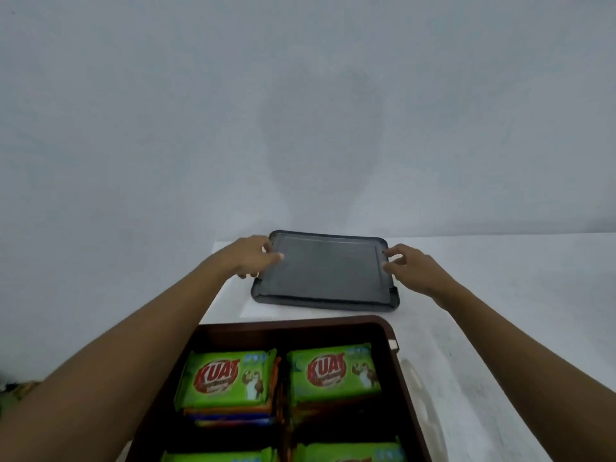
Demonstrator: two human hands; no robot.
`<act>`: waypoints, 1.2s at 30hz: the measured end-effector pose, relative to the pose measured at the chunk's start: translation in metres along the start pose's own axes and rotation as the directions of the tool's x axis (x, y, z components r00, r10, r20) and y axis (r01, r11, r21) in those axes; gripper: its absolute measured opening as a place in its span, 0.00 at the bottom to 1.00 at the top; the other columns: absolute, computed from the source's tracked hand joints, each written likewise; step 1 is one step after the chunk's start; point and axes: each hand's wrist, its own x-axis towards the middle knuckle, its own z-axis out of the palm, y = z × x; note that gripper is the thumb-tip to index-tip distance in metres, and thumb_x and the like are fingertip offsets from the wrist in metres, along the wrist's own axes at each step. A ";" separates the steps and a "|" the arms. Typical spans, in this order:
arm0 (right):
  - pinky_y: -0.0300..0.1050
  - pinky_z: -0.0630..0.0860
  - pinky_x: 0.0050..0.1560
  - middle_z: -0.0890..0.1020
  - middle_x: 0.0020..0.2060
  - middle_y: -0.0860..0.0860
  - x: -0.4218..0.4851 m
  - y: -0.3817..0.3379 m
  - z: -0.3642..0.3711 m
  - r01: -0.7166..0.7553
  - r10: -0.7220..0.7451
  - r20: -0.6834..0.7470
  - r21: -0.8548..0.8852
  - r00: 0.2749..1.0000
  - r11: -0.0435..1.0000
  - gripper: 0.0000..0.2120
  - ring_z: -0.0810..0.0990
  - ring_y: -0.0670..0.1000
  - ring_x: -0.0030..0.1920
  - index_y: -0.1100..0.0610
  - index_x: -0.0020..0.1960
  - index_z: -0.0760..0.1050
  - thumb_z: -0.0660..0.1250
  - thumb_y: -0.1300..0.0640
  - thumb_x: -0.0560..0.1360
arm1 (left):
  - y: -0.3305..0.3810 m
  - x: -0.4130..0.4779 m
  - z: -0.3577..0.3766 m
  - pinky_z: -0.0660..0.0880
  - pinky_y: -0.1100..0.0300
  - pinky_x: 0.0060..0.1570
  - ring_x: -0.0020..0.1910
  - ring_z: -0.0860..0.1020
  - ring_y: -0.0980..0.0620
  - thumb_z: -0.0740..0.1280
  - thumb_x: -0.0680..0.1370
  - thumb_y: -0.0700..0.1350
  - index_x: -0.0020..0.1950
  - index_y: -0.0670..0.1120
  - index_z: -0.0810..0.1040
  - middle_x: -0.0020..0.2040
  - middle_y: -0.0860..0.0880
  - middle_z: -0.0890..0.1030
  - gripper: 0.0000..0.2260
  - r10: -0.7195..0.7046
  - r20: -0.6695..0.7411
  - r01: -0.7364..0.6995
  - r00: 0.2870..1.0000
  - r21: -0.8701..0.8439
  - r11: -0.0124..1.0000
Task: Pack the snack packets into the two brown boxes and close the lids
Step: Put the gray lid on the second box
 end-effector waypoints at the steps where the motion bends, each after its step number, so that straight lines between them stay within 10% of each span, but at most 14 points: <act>1: 0.45 0.70 0.52 0.77 0.63 0.56 0.011 0.002 0.000 -0.062 0.064 0.036 -0.036 0.997 0.997 0.21 0.77 0.55 0.58 0.52 0.69 0.69 0.64 0.48 0.78 | 0.001 0.009 0.002 0.78 0.54 0.48 0.52 0.78 0.47 0.61 0.79 0.59 0.68 0.46 0.70 0.63 0.46 0.75 0.22 -0.045 0.021 0.044 0.999 0.049 0.998; 7: 0.48 0.67 0.63 0.66 0.74 0.56 0.040 -0.002 0.012 -0.100 0.102 0.106 -0.028 0.989 0.995 0.31 0.68 0.57 0.70 0.55 0.77 0.58 0.63 0.46 0.79 | 0.006 0.036 0.015 0.73 0.51 0.60 0.67 0.71 0.43 0.61 0.79 0.60 0.77 0.45 0.59 0.75 0.45 0.65 0.31 -0.150 0.111 0.159 0.982 -0.080 0.984; 14: 0.43 0.78 0.37 0.77 0.58 0.56 0.045 -0.007 0.009 -0.158 0.139 0.145 0.123 0.980 0.980 0.28 0.82 0.52 0.42 0.54 0.74 0.62 0.65 0.46 0.78 | -0.005 0.043 0.023 0.75 0.60 0.37 0.43 0.79 0.49 0.63 0.79 0.58 0.68 0.41 0.67 0.55 0.44 0.75 0.26 -0.241 0.114 0.265 0.964 -0.332 0.905; 21: 0.53 0.82 0.51 0.80 0.51 0.55 0.033 -0.023 0.008 -0.064 0.078 -0.017 0.409 0.997 0.910 0.28 0.84 0.54 0.46 0.51 0.75 0.60 0.63 0.43 0.78 | -0.009 0.027 -0.006 0.78 0.55 0.42 0.43 0.79 0.45 0.58 0.80 0.61 0.64 0.41 0.70 0.50 0.43 0.76 0.26 -0.210 -0.143 0.081 0.967 -0.611 0.788; 28: 0.51 0.80 0.52 0.81 0.53 0.55 -0.015 -0.058 -0.011 -0.006 0.161 -0.080 0.882 0.984 0.470 0.26 0.84 0.58 0.50 0.59 0.60 0.75 0.53 0.39 0.81 | -0.032 -0.041 -0.045 0.79 0.51 0.49 0.50 0.81 0.42 0.53 0.79 0.66 0.45 0.42 0.75 0.53 0.44 0.76 0.28 -0.169 -0.155 -0.121 0.973 -0.974 0.192; 32: 0.48 0.78 0.41 0.80 0.51 0.57 -0.051 -0.073 -0.008 -0.045 0.092 -0.002 0.858 0.996 0.512 0.09 0.79 0.53 0.40 0.58 0.54 0.77 0.65 0.52 0.79 | -0.044 -0.078 -0.039 0.76 0.56 0.39 0.44 0.77 0.47 0.65 0.80 0.40 0.44 0.46 0.73 0.53 0.42 0.77 0.05 -0.170 -0.294 -0.210 0.940 -0.897 0.388; 36: 0.50 0.82 0.41 0.85 0.49 0.57 -0.096 -0.094 0.009 0.032 0.044 -0.088 0.713 0.995 0.701 0.12 0.85 0.56 0.44 0.57 0.61 0.76 0.66 0.57 0.79 | -0.056 -0.117 -0.028 0.76 0.55 0.38 0.47 0.77 0.48 0.64 0.78 0.33 0.53 0.47 0.70 0.55 0.43 0.77 0.11 -0.222 -0.358 -0.252 0.907 -0.883 0.395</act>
